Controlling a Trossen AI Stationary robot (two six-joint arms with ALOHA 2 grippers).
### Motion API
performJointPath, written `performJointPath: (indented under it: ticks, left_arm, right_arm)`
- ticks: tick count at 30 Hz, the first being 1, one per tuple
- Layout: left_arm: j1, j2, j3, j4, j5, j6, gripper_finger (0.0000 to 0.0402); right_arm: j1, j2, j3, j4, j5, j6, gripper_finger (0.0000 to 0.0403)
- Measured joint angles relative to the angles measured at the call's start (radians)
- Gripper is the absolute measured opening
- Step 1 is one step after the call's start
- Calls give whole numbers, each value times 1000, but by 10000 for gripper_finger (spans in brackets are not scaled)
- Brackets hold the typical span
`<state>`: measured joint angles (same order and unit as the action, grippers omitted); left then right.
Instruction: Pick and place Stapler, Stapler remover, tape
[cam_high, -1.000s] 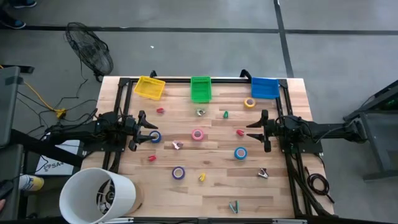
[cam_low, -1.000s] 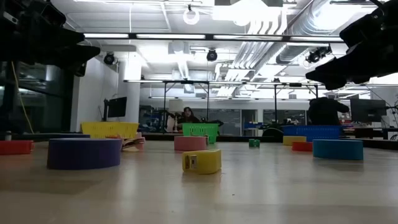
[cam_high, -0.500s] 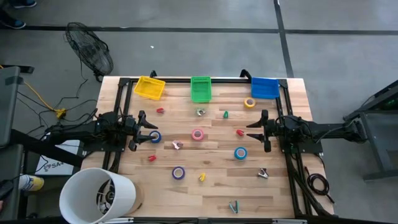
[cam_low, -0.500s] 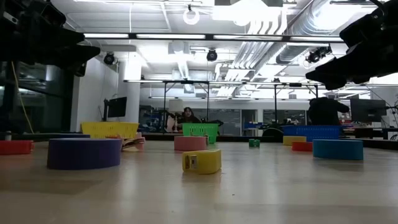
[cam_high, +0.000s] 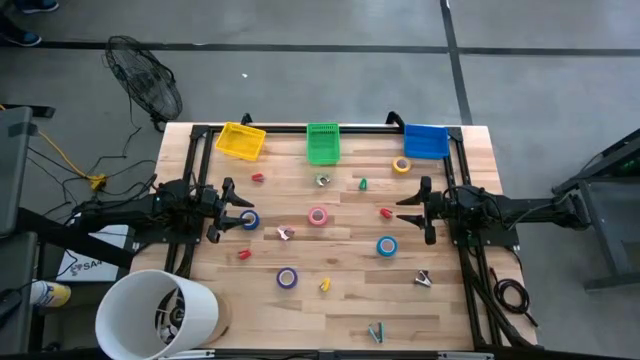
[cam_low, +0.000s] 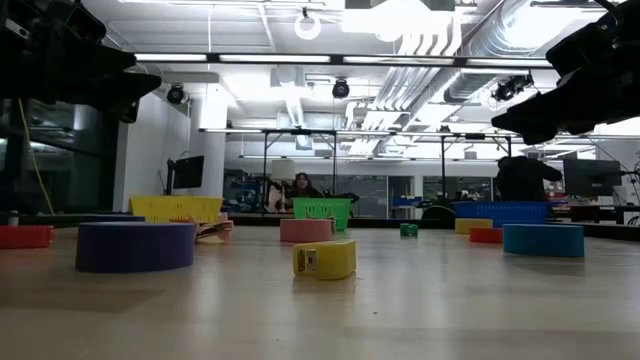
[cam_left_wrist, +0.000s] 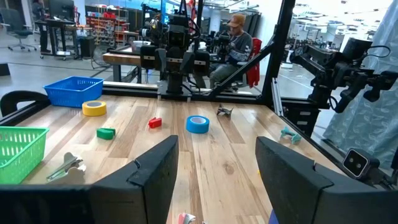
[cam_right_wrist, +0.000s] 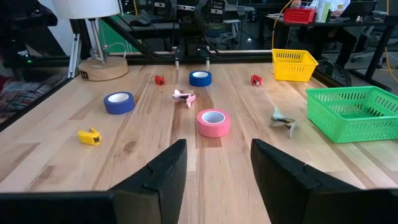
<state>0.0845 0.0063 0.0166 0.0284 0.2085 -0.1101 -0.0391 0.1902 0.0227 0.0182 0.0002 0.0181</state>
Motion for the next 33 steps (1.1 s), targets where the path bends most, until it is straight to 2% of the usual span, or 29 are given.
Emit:
performJointPath:
  ticks: [23,28,33]
  left_arm:
    - [0,0,0,0,0,0,211]
    - [0,0,0,0,0,0,211]
    - [0,0,0,0,0,0,211]
  right_arm:
    - [0,0,0,0,0,0,170]
    - [0,0,0,1,46,-218,170]
    - [0,0,0,7,45,-384,169]
